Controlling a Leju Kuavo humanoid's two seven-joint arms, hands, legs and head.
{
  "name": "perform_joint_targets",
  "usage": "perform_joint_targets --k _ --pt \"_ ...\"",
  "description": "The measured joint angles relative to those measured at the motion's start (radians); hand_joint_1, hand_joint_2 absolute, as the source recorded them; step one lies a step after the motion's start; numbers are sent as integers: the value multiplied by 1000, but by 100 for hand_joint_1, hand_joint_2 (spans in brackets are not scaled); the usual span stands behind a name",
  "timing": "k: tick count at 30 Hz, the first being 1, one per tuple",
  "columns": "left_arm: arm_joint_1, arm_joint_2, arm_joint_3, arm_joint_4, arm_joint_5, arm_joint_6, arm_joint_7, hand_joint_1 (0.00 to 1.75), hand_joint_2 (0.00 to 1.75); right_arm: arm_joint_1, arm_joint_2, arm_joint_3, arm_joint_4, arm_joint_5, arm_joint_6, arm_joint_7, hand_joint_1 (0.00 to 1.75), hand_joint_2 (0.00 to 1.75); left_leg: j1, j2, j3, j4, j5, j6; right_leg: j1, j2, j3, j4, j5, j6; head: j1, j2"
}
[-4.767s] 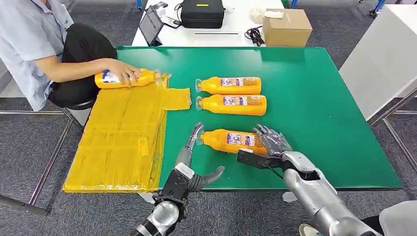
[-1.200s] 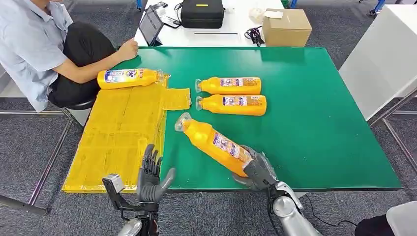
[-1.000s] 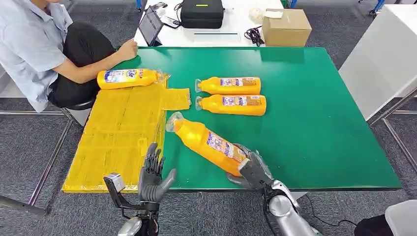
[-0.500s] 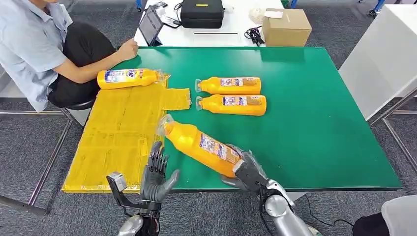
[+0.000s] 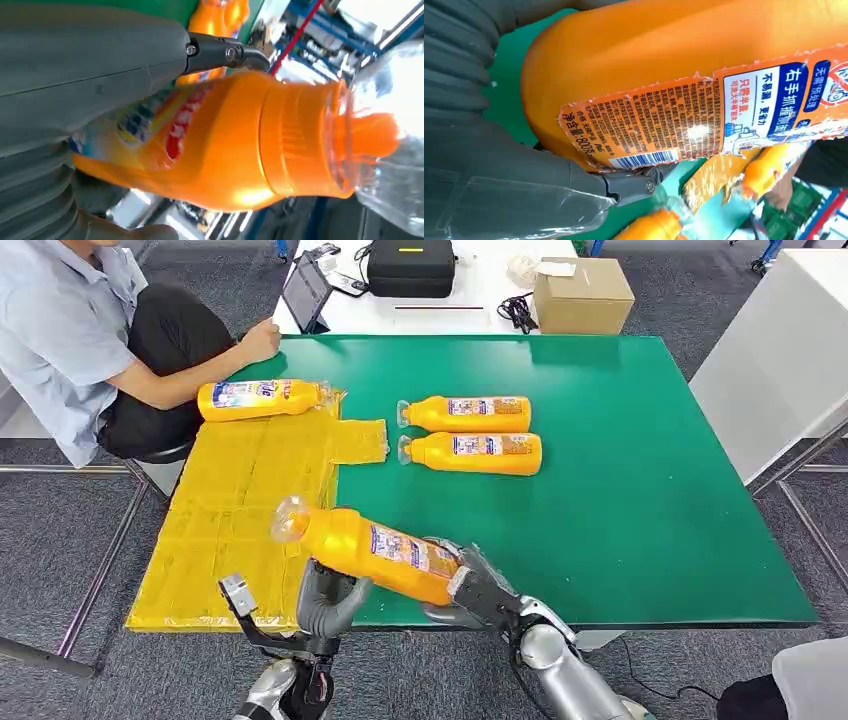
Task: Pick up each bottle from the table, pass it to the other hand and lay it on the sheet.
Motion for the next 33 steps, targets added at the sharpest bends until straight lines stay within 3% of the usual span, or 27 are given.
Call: perform_joint_targets --k 16,17,18,33 --pt "-30 -10 7 48 17 -25 12 0 175 -29 18 40 56 -8 19 -17 175 175 0 0 0 0 0 0 0 0 0 0 0 0 0 0" --pt "-32 -10 7 52 19 -35 10 12 175 -32 18 43 59 -9 22 -17 175 175 0 0 0 0 0 0 0 0 0 0 0 0 0 0" --pt "-33 -11 7 55 19 -43 3 175 175 -35 20 46 63 -11 23 -17 175 175 0 0 0 0 0 0 0 0 0 0 0 0 0 0" --pt "-58 -19 13 70 -5 -100 -53 175 175 -79 47 53 133 -58 66 -15 175 175 0 0 0 0 0 0 0 0 0 0 0 0 0 0"
